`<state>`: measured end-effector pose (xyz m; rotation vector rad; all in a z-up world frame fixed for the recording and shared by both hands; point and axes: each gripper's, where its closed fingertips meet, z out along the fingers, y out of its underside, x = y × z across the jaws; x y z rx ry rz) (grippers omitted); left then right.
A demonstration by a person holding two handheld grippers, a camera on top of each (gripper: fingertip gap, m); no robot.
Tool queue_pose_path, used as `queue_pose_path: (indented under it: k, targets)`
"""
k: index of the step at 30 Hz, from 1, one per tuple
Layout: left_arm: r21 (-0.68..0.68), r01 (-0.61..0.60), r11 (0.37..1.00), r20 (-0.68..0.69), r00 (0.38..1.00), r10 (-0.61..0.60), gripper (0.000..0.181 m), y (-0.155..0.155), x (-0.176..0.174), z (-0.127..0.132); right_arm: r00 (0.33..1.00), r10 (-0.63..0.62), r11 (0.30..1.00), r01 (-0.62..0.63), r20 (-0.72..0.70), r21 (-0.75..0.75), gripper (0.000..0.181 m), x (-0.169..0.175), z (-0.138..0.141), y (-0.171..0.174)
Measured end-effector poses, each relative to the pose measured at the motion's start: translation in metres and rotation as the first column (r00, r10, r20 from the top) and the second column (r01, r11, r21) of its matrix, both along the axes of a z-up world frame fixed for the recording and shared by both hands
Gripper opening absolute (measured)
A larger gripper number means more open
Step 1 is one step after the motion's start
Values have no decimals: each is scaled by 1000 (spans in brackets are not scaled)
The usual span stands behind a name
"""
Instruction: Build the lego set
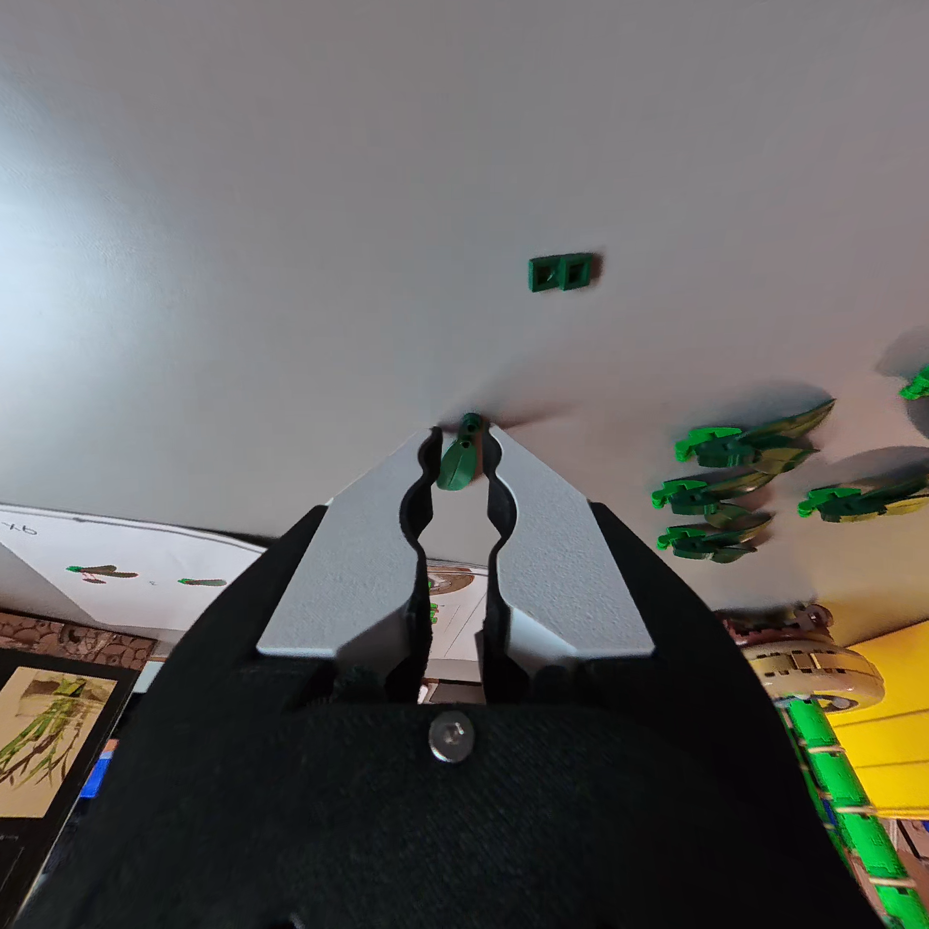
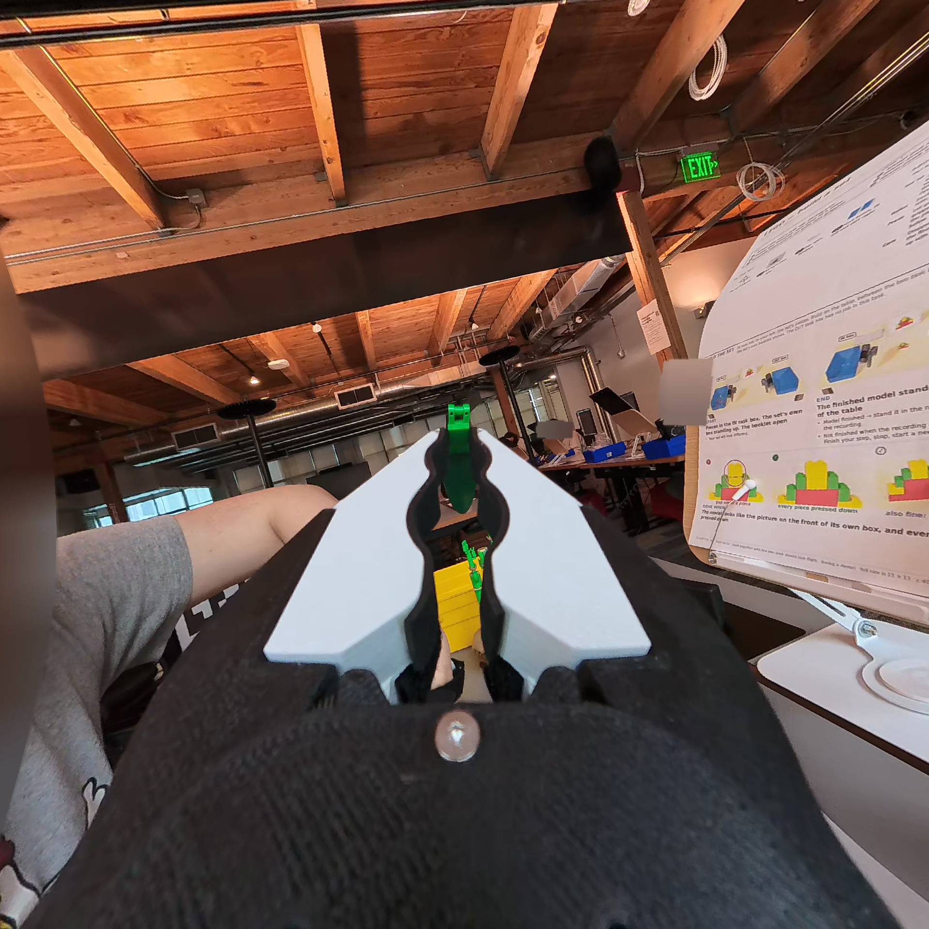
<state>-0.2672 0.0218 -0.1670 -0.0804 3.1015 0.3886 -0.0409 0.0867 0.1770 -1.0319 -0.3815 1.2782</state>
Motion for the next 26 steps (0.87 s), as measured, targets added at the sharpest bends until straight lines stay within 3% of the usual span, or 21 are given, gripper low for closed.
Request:
queue_pose_path:
  k: [5,7,8,9,10,11,13,14,15,17,20,23,26]
  targets:
    - [-2,-92,996,5,996,92,6,0,-2,0,1000,15,1000,-15,-4,-13,6,1,-4,3]
    - [-17,-274,962,62,960,274,6,5,3,4,1000,19,1000,-19,-13,-23,6,4,-6,5]
    - [-78,-410,909,112,902,417,6,6,10,9,1000,11,1000,-12,-23,-25,6,7,-7,6]
    - [-198,-556,807,152,796,586,6,4,19,16,999,1,1000,-2,-38,-26,6,12,-7,8]
    - [-361,-675,644,149,639,754,6,0,31,26,998,-9,1000,7,-55,-28,6,17,-7,9]
    - [-535,-723,437,100,459,883,6,-3,45,39,997,-18,999,16,-69,-33,5,22,-8,11]
    - [-793,-605,67,-15,129,992,6,8,67,73,995,-29,998,25,-90,-49,5,30,-11,15]
    - [-876,-479,-51,-66,14,998,6,18,71,93,994,-19,998,13,-103,-55,6,32,-13,16]
    - [-937,-330,-116,-99,-70,993,6,27,73,116,993,6,998,-13,-117,-64,6,33,-14,17]
    - [-991,-49,-126,-115,-187,976,5,43,67,166,989,76,991,-89,-129,-103,5,30,-19,18]
    - [-984,178,-30,-73,-240,968,5,49,58,236,955,258,947,-280,-146,-159,6,12,-26,12]
    - [-983,175,45,-3,-265,964,5,46,59,278,900,405,885,-430,-161,-178,5,-8,-26,0]
    - [-994,48,101,85,-268,960,5,42,68,282,867,499,834,-485,-16,-262,5,-45,-42,-8]
